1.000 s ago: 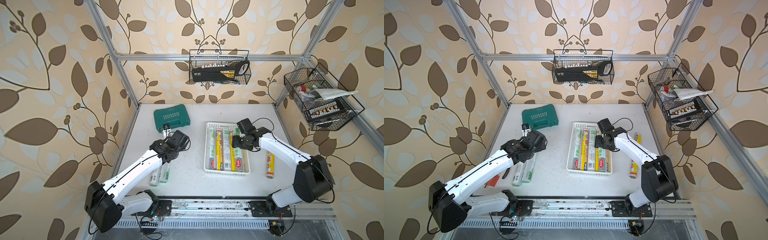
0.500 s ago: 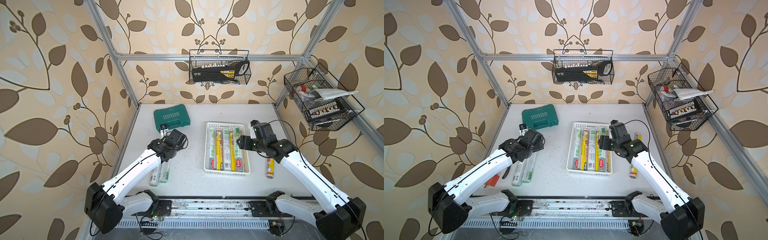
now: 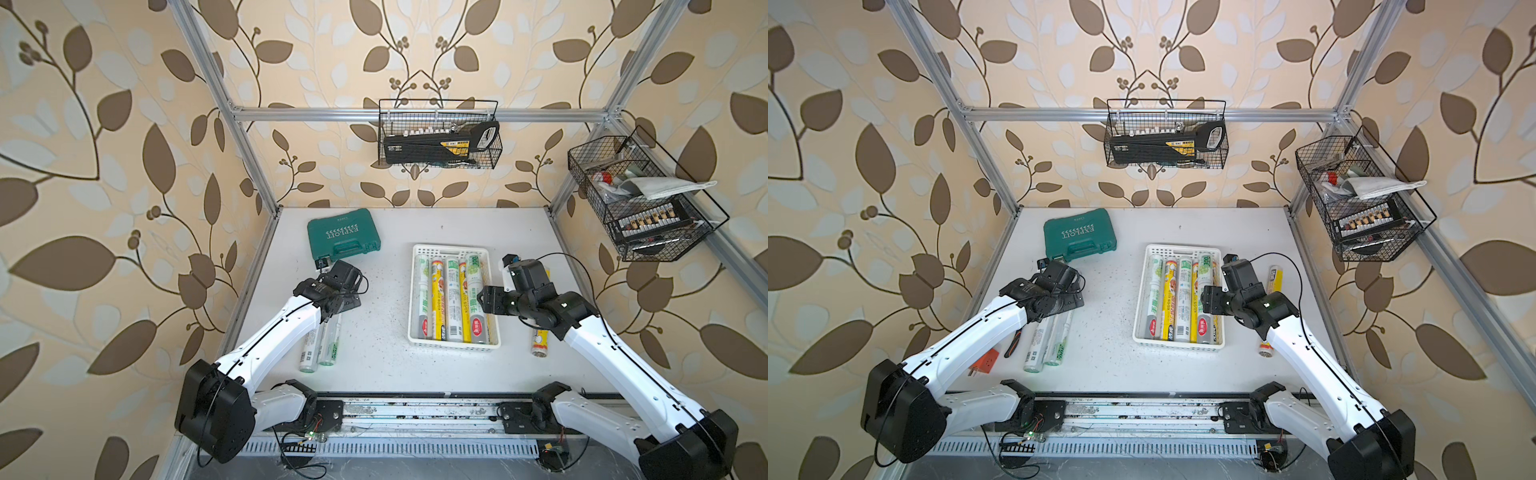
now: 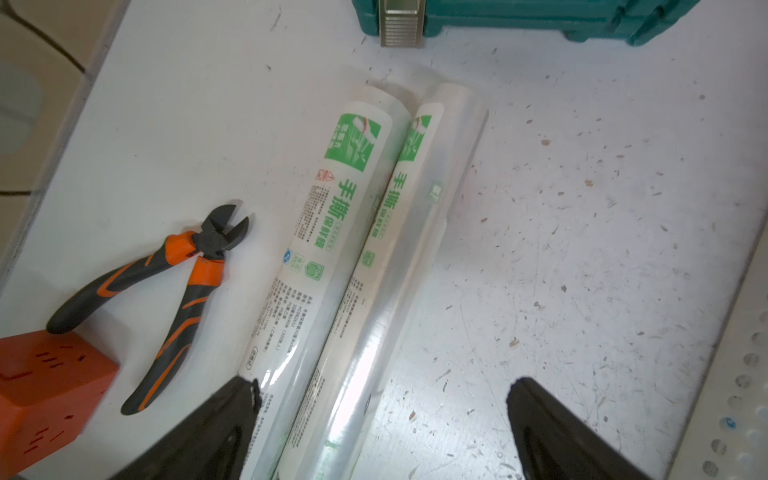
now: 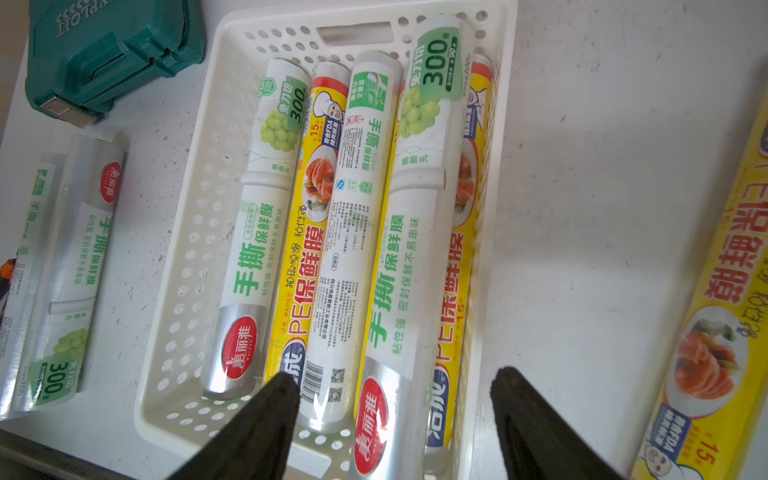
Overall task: Put the plastic wrap into the basket
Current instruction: Place the plastic wrap in the basket, then pick up the plastic wrap from the center of the board.
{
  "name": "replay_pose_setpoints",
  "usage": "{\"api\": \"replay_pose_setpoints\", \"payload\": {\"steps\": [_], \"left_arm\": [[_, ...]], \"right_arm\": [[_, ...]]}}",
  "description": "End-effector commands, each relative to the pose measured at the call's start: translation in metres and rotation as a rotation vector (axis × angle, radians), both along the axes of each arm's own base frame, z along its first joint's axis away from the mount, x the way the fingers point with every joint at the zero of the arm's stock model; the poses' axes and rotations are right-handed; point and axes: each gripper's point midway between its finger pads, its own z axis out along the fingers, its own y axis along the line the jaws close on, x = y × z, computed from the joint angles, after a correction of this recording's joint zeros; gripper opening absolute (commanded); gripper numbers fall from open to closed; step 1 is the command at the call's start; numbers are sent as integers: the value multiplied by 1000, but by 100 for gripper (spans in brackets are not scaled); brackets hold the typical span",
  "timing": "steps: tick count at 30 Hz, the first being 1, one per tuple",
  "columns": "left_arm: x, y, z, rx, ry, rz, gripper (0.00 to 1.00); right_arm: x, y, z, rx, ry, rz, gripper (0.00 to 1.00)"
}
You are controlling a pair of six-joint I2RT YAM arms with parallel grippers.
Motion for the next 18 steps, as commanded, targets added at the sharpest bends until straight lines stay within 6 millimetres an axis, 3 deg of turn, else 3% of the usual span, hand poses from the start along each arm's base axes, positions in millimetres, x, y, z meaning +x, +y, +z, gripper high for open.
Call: {"api": "replay_pose_setpoints", "payload": {"steps": [1, 10, 18], "left_arm": [[1, -9, -12, -48, 39, -36, 99], [2, -19, -48, -69, 178, -58, 99], [4, -31, -66, -91, 245, -95, 99]], "right_arm": [[-9, -6, -8, -32, 21, 8, 76], [-14, -10, -15, -62, 50, 14, 77], [-14, -11, -14, -58, 49, 10, 77]]}}
